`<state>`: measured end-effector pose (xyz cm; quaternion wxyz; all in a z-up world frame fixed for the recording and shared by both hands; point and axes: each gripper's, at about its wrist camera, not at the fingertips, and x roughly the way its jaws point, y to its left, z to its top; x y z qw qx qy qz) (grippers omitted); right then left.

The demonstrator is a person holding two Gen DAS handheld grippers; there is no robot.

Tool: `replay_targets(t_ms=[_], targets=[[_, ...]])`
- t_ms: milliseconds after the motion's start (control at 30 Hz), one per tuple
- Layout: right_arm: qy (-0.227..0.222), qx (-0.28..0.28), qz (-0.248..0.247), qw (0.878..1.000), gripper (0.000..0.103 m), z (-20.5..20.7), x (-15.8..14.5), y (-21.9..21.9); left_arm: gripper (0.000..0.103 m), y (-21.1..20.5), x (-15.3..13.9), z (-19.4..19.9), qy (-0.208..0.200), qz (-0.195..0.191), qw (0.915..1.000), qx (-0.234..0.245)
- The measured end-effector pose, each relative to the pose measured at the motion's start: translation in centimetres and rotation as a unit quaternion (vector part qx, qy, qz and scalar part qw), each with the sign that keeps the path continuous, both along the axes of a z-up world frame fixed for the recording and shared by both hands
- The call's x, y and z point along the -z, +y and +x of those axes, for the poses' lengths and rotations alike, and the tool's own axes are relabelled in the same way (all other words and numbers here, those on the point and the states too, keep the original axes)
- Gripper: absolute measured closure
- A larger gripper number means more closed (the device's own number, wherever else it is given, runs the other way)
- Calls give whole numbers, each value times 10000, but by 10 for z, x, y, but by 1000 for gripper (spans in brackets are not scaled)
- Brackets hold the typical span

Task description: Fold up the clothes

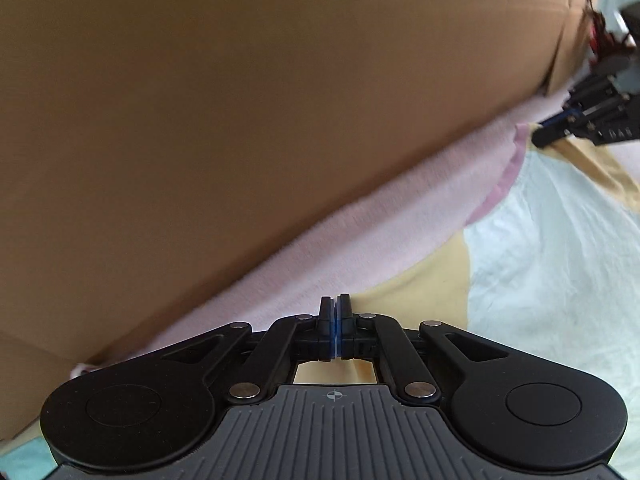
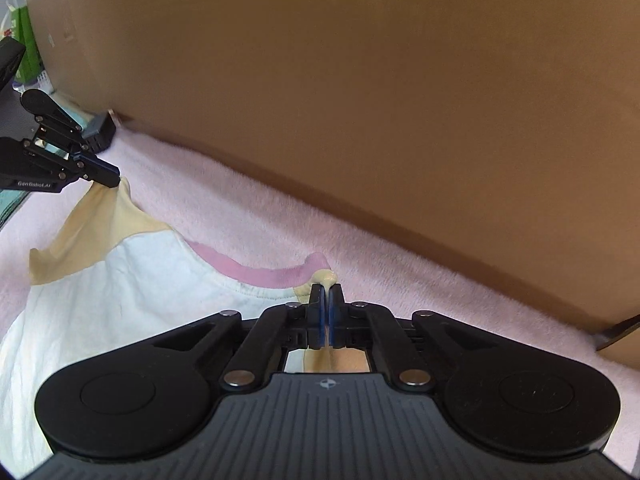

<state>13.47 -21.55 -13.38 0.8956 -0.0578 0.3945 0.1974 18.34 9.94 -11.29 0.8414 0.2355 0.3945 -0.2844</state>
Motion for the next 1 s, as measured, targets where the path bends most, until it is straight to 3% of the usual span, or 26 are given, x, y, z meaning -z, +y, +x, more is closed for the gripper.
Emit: replay_targets(t_ms=[133, 167, 233, 333, 400, 467, 633, 800, 900, 933, 1000], targets=[[-661, 22, -207, 9976, 101, -17, -6, 3, 103, -1, -6, -4, -594, 224, 9973, -373], [-684, 50, -309, 9972, 101, -16, -3, 5, 103, -4, 2, 2, -547, 365, 9968, -462], [-343, 163, -441, 9983, 101, -2, 12, 9, 103, -11, 20, 15, -451, 646, 9949, -638], [220, 263, -529, 9980, 92, 21, 35, 15, 103, -21, 46, 26, -375, 1151, 9899, -731], [152, 507, -458, 9975, 63, 26, 34, 14, 103, -20, 49, 28, -414, 1273, 9871, -880], [101, 774, -261, 9966, 57, 25, 26, 6, 103, -15, 39, 26, -452, 1148, 9873, -999], [147, 1054, -269, 9940, 57, 6, 9, -12, 100, -4, 14, 17, -267, 724, 9917, -1029], [444, 1427, -139, 9887, 57, -14, 13, -23, 72, -9, 28, 10, 78, 857, 9903, -1087], [435, 1428, -49, 9888, 57, -30, 11, -20, 24, -15, 31, 5, 233, 605, 9896, -1282], [430, 1339, -52, 9900, 57, -33, 11, -14, 16, -17, 29, 1, 178, 498, 9900, -1307], [420, 1162, -57, 9923, 55, -40, 9, -1, 12, -28, 26, -10, 77, 392, 9911, -1271]])
